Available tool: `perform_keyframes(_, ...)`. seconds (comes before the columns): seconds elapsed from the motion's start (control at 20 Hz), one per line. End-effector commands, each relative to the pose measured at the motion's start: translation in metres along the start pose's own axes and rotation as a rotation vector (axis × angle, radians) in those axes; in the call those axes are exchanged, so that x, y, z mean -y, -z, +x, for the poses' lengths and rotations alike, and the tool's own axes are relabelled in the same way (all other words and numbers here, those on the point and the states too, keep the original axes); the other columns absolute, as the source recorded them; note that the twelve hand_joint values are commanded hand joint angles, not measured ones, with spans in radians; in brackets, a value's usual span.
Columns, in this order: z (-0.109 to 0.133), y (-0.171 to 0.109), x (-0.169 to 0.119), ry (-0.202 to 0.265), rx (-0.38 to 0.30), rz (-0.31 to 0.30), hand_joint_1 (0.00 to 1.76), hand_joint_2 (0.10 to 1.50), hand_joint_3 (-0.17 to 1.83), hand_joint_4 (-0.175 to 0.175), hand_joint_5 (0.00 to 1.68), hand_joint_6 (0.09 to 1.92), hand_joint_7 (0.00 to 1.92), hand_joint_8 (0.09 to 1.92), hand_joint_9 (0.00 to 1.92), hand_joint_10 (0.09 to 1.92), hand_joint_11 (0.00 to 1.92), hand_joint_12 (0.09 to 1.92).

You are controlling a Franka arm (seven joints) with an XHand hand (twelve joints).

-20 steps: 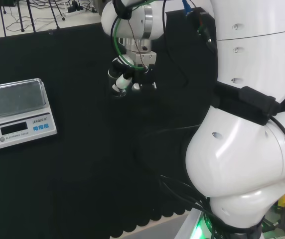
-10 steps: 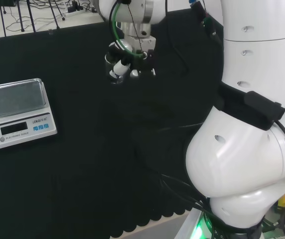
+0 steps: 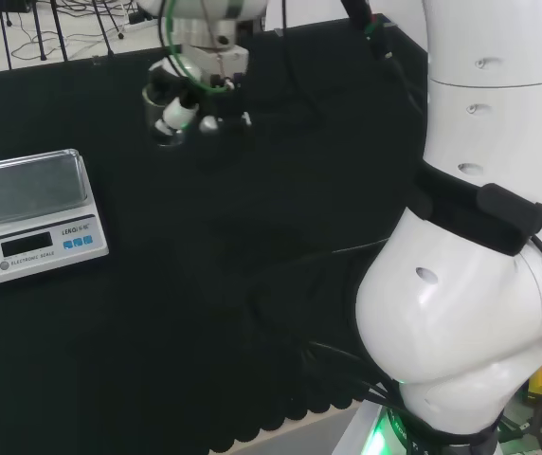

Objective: Put the beaker on the electronic balance.

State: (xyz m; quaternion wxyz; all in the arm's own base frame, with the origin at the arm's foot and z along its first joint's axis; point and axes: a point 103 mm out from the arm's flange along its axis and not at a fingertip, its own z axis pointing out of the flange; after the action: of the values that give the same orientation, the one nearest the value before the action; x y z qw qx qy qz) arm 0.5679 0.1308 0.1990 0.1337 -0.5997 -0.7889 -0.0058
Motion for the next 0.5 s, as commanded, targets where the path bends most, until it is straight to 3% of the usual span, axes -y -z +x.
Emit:
perform_keyframes(0.05,0.111,-0.005,-0.02,0.111,0.017,0.036,1.17,1.02,0.43,0.01,0.76,1.36,0.83,1.41,1.0,1.25,1.1,1.05)
perform_keyframes(0.25,0.162,-0.022,-0.03,0.184,0.029,0.073,1.17,1.01,0.43,0.009,0.76,1.36,0.83,1.41,1.0,1.25,1.1,1.06)
perform_keyframes(0.5,0.204,-0.041,-0.039,0.247,0.033,0.117,1.17,1.01,0.44,0.01,0.77,1.35,0.83,1.42,1.0,1.25,1.09,1.06)
